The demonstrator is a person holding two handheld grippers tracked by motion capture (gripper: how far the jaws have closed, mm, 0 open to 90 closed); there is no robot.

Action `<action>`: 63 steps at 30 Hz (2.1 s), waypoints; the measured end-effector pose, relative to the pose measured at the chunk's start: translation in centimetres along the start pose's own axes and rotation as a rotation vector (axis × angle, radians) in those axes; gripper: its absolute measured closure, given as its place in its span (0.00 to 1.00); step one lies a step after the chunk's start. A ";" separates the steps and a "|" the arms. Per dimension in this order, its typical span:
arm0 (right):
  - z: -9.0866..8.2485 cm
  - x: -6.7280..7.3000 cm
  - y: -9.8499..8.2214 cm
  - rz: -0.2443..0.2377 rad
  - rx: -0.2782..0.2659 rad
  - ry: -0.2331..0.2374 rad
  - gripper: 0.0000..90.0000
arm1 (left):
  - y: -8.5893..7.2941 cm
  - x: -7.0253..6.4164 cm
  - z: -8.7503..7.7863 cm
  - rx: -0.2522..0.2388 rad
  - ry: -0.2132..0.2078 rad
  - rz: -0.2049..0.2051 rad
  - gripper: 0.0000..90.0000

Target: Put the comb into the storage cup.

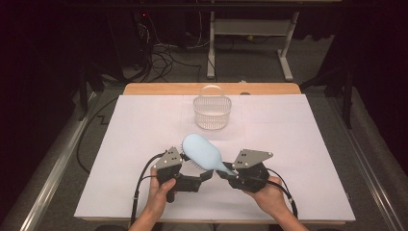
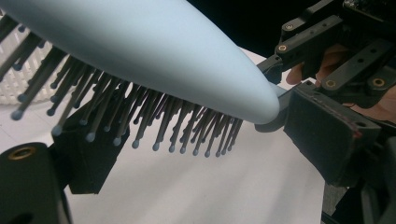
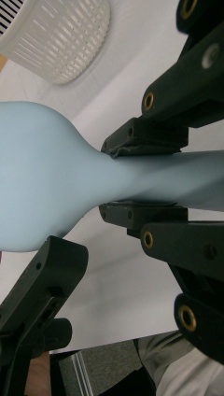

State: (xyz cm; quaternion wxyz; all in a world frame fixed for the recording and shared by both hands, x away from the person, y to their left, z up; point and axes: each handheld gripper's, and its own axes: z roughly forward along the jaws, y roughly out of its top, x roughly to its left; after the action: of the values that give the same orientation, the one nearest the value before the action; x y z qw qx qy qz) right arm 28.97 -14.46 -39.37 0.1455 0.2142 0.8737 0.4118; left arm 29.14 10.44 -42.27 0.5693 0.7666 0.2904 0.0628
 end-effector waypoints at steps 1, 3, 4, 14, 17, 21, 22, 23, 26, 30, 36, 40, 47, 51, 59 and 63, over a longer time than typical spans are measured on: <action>0.0 0.0 0.0 0.000 0.000 0.000 0.78 | 0.0 0.0 0.0 -0.001 0.001 -0.002 0.17; 0.1 0.1 0.0 -0.002 0.006 -0.002 0.78 | 0.1 -0.1 0.1 0.012 0.011 -0.025 0.17; 0.2 0.1 0.0 -0.005 0.010 -0.002 0.78 | 0.2 -0.1 0.1 0.019 0.012 -0.043 0.17; 0.7 0.6 0.1 -0.015 0.016 0.002 0.78 | 0.4 -0.1 0.3 0.005 0.001 -0.077 0.17; 0.8 0.7 0.2 -0.017 0.018 0.002 0.78 | 0.4 -0.1 0.3 0.005 0.002 -0.084 0.17; 1.1 0.9 0.2 -0.022 0.026 -0.002 0.78 | 0.5 -0.1 0.4 0.006 0.010 -0.094 0.17; 1.1 0.9 0.2 -0.023 0.026 -0.002 0.78 | 0.5 -0.1 0.4 0.005 0.009 -0.096 0.17; 1.2 0.9 0.2 -0.024 0.027 -0.002 0.78 | 0.5 -0.1 0.4 0.004 0.007 -0.098 0.17; 1.3 1.1 0.3 -0.033 0.030 -0.005 0.78 | 0.5 -0.1 0.4 0.008 0.013 -0.102 0.18; 1.4 1.2 0.4 -0.033 0.030 -0.006 0.78 | 0.5 0.0 0.3 0.007 0.025 -0.097 0.26; 1.6 1.2 0.5 -0.032 0.035 -0.008 0.78 | 0.5 0.1 0.2 0.008 0.013 -0.095 0.30; 1.7 1.1 0.5 -0.032 0.038 -0.012 0.78 | 0.4 0.0 0.1 -0.021 0.005 -0.090 0.37; 1.8 1.2 0.5 -0.036 0.044 -0.018 0.78 | 0.4 -0.1 0.1 -0.020 -0.001 -0.090 0.40; 1.8 1.2 0.5 -0.040 0.049 -0.020 0.78 | 0.4 -0.1 0.1 -0.014 -0.003 -0.097 0.41; 2.0 1.2 0.5 -0.037 0.052 -0.021 0.78 | 0.4 -0.1 0.1 -0.007 0.000 -0.102 0.41; 2.0 1.1 0.5 -0.036 0.053 -0.020 0.78 | 0.5 -0.2 0.0 -0.010 0.009 -0.101 0.41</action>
State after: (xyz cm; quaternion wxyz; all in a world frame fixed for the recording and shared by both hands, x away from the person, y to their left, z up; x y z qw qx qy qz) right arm 28.98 -12.29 -40.26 0.1559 0.2064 0.8865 0.3836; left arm 29.19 10.25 -41.82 0.5742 0.7478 0.3310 0.0391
